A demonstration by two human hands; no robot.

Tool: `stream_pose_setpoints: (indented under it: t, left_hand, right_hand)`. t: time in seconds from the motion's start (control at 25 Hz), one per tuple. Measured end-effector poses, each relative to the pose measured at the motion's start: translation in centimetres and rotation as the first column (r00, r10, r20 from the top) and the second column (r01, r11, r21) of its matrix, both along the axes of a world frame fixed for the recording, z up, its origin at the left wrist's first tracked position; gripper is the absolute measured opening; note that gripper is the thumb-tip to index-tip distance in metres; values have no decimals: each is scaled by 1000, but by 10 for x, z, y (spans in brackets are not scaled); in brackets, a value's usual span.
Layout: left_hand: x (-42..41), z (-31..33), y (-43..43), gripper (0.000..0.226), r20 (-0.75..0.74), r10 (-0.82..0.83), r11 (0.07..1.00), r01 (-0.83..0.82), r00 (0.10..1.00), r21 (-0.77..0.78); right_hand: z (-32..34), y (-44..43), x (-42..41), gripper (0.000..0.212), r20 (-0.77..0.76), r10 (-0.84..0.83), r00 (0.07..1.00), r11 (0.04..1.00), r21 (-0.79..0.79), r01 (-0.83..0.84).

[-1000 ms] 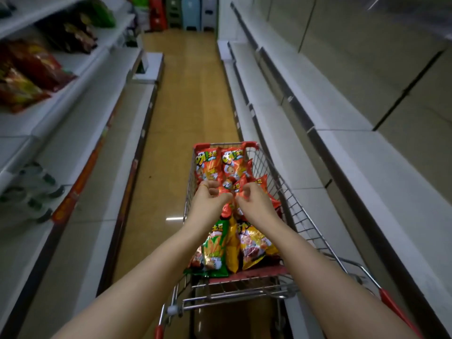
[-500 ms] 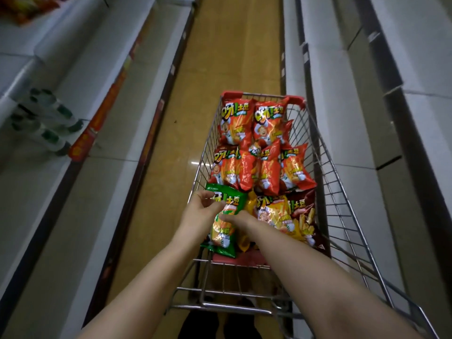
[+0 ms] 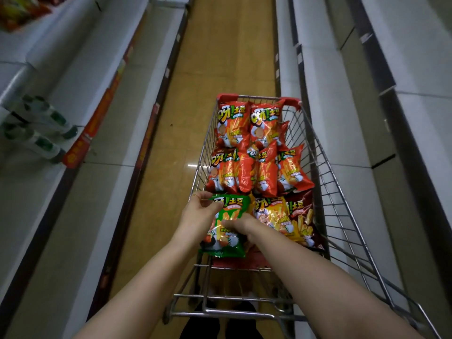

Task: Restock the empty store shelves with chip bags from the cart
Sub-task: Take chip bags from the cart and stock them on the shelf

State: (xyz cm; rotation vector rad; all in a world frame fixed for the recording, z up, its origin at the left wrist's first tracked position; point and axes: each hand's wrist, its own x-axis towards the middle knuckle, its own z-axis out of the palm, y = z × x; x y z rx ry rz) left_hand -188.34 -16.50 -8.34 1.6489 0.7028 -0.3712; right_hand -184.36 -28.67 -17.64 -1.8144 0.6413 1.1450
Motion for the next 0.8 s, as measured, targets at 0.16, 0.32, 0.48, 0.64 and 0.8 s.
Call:
stream_pose_setpoints:
  t: [0.16,0.32,0.48,0.64,0.8]
  left_hand:
    - [7,15,-4,30,66,-53,998,54,996,-12]
    - [13,39,-11,41,148,-109,994,107,983,23]
    - [22,69,-15,72,245,-202,979,191,948,69]
    - [20,121,-30,83,352,-340,920,385,872,-64]
    - [9,189,-61,48,522,-384,852,511,762,-119]
  right_hand:
    - [32,-18,-5,61,87,-57,995,996,79,50]
    - [84,-43,-10,59,277,-165,947,982,137,131]
    - [148,-67,-22,67,483,-339,807,935,263,236]
    - [218,-85,-42,43,652,-424,628,904,341,257]
    - [296,-105,-79,52,834,-375,404,922,290,257]
